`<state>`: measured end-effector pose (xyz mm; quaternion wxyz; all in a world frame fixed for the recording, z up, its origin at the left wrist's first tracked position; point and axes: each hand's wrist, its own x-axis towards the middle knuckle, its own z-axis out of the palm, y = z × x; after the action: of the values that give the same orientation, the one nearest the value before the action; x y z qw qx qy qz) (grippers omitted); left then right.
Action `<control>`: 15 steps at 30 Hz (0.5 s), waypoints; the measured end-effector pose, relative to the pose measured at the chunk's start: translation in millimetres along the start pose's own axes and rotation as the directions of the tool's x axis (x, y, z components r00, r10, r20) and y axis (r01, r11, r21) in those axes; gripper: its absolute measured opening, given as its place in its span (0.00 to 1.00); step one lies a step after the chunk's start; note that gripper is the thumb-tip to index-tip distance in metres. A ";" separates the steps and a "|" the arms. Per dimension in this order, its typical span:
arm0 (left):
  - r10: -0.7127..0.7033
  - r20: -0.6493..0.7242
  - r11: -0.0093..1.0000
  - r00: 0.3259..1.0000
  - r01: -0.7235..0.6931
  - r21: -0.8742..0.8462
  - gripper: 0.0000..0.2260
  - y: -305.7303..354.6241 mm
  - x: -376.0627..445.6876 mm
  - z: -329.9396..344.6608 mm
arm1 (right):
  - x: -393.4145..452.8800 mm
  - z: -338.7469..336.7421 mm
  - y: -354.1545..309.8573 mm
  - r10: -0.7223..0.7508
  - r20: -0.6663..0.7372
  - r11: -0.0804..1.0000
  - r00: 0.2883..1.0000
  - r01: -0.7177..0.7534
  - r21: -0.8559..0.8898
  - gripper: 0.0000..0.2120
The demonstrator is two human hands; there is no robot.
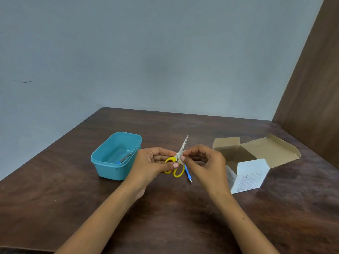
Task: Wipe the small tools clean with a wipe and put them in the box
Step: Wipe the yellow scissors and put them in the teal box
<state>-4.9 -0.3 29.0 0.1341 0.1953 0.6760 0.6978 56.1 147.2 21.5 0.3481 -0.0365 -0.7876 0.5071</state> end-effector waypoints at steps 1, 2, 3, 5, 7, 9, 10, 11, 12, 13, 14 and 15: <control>0.007 0.007 1.000 1.000 -0.007 0.008 0.12 -0.3 -0.1 0.2 | 0.0 -0.4 -0.3 0.011 -0.002 1.000 1.000 -0.011 0.018 0.07; 0.012 0.008 1.000 1.000 -0.013 0.014 0.12 -1.0 0.1 0.3 | 0.1 -0.8 -0.5 0.018 -0.008 0.999 1.000 -0.018 0.029 0.08; 0.017 0.008 1.000 1.000 -0.017 0.020 0.11 -1.8 0.0 0.2 | 0.0 -0.9 -0.6 0.021 -0.015 0.999 1.000 -0.021 0.033 0.09; 0.016 0.012 0.999 1.000 -0.016 0.043 0.09 -3.3 0.2 0.2 | 0.1 -0.9 -0.8 0.028 -0.031 0.999 0.999 -0.027 0.033 0.10; 0.012 0.021 0.997 1.000 -0.014 0.075 0.07 -4.3 1.0 0.3 | 0.5 -1.0 -0.9 0.048 -0.040 0.997 0.998 -0.045 0.057 0.10; 0.030 0.014 0.994 0.999 -0.032 0.105 0.06 -5.3 2.5 0.8 | 0.2 -1.1 -1.3 0.054 -0.035 0.997 0.998 -0.052 0.057 0.09; 0.044 0.006 0.992 0.999 -0.044 0.121 0.05 -5.6 3.2 1.3 | -0.5 -1.1 -1.7 0.048 -0.036 0.998 0.998 -0.047 0.045 0.09; 0.056 -0.001 0.989 0.998 -0.055 0.134 0.05 -5.7 3.6 1.9 | -1.4 -0.9 -2.4 0.040 -0.044 0.999 0.998 -0.038 0.035 0.10; 0.065 -0.008 0.988 0.998 -0.063 0.144 0.04 -6.1 4.1 2.4 | -2.0 -0.6 -2.9 0.026 -0.058 0.999 0.998 -0.025 0.027 0.09; 0.070 -0.015 0.986 0.997 -0.067 0.154 0.04 -6.6 4.4 2.7 | -2.7 -0.6 -3.3 0.006 -0.077 1.000 0.997 -0.005 0.018 0.09; 0.073 -0.023 0.984 0.997 -0.069 0.163 0.04 -7.2 4.6 2.8 | -3.0 -0.6 -3.9 -0.019 -0.093 1.000 0.996 0.020 0.003 0.08; 0.075 -0.029 0.983 0.997 -0.069 0.171 0.05 -7.6 4.6 2.6 | -3.3 -0.9 -4.5 -0.045 -0.101 0.999 0.994 0.045 -0.011 0.07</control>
<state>-8.4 4.5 21.9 0.0796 0.2181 0.7276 0.6456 60.5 144.3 23.7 0.3988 -0.0458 -0.7718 0.4932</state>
